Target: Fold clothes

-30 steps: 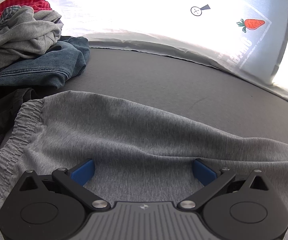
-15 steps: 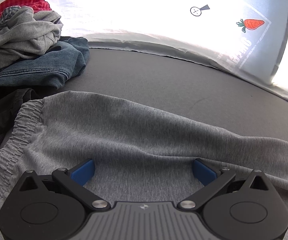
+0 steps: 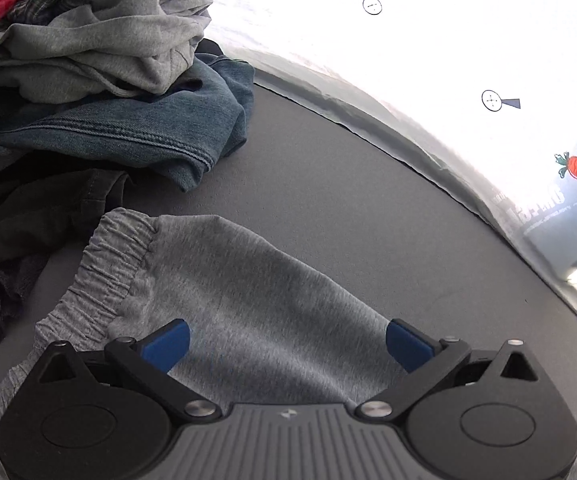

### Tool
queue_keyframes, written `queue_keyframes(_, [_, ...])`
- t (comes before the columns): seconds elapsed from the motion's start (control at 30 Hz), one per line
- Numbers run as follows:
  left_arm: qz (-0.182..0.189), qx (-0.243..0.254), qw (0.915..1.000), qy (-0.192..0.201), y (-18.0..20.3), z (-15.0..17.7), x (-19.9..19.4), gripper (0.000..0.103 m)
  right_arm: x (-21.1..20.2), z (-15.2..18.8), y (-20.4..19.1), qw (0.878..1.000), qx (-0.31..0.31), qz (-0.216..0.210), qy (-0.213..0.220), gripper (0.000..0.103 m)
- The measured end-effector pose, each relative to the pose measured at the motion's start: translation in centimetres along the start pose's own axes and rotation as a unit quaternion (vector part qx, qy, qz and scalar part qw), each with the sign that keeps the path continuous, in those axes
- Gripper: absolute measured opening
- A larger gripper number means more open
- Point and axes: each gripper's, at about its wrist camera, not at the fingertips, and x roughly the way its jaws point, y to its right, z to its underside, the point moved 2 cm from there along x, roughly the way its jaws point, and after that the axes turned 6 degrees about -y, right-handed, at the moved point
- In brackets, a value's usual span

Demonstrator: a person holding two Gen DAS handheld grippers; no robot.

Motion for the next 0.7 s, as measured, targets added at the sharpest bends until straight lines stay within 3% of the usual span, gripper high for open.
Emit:
queue_keyframes(0.07, [0.010,-0.021,0.9993,-0.030,-0.2,-1.1,1.3,0.102,1.2,-1.4,-1.0,1.000,0.006,-0.028,0.002,0.045])
queue_keyframes(0.13, [-0.008,-0.019,0.9983,-0.054,0.2,-1.8,3.0,0.102,2.7,-2.9,-1.7,0.999,0.023,-0.047,0.003,0.048])
queue_keyframes(0.33, [-0.117,0.021,0.9894,-0.083,2.5,-2.8,6.0,0.103,7.4,-7.5,-3.3,0.998,0.054,-0.043,-0.002,0.054])
queue_keyframes(0.5, [-0.128,-0.010,0.9866,-0.101,2.1,-3.2,6.2,0.101,10.7,-9.4,-4.3,0.995,0.095,-0.036,-0.022,0.054])
queue_keyframes(0.63, [-0.132,-0.013,0.9873,-0.088,2.1,-3.0,5.8,0.094,13.2,-10.0,-5.5,0.996,0.069,0.012,-0.048,0.048])
queue_keyframes(0.67, [-0.131,-0.014,0.9878,-0.084,2.1,-3.0,5.6,0.088,13.4,-10.1,-5.8,0.997,0.055,0.023,-0.044,0.043])
queue_keyframes(0.7, [-0.129,-0.014,0.9883,-0.079,2.1,-3.0,5.4,0.083,13.6,-10.2,-6.1,0.998,0.037,0.031,-0.042,0.030])
